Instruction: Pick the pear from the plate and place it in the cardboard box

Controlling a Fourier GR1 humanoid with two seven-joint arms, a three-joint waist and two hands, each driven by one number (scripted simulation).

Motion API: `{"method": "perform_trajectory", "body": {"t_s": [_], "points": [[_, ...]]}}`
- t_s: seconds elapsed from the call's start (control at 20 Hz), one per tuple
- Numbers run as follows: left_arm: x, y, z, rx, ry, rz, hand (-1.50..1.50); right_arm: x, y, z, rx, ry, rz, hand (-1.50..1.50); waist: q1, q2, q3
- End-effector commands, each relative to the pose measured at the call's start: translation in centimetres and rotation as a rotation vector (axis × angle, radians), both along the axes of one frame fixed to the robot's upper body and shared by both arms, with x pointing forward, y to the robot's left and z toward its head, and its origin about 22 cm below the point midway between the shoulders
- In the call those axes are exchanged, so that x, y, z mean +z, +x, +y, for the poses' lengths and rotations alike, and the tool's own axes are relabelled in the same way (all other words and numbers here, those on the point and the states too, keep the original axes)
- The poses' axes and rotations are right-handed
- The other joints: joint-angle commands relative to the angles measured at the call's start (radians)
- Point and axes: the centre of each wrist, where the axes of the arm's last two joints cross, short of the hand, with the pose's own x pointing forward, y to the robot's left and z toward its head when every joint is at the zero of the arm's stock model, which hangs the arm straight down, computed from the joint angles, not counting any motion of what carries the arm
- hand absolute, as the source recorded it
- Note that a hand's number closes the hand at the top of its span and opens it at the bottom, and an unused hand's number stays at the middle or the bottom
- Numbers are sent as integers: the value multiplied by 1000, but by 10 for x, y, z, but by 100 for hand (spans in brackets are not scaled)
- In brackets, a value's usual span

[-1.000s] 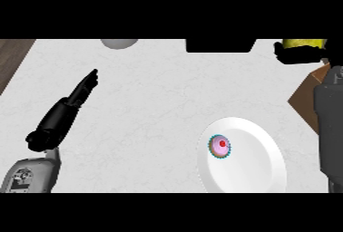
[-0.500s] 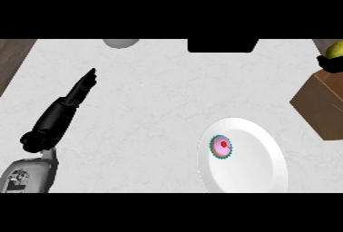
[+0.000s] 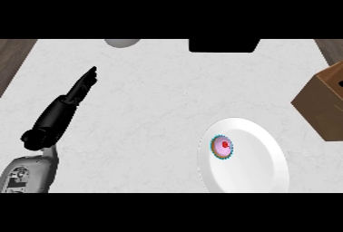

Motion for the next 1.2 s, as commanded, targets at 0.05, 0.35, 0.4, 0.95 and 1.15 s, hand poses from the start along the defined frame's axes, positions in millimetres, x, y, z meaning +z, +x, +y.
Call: {"method": "perform_trajectory", "body": {"t_s": [0.05,0.35,0.4,0.95,1.15], "points": [[-1,5,9,4,-8,-3,0,-19,-21,-41,81,115,121,-150,-2,2,1],[-8,2,-8,10,-9,2,0,-13,-11,-31,232,212,-90,-150,-5,-3,1],[4,1,8,7,-3,7,0,-18,-14,-31,233,260,-188,-150,-8,-7,1],[-2,5,-7,16,2,-8,0,-11,-39,-78,-93,892,-832,-150,-14,1,2],[-2,6,-13,-22,-8,-8,0,-30,-64,-100,-147,872,-889,-150,1,4,3]]}}
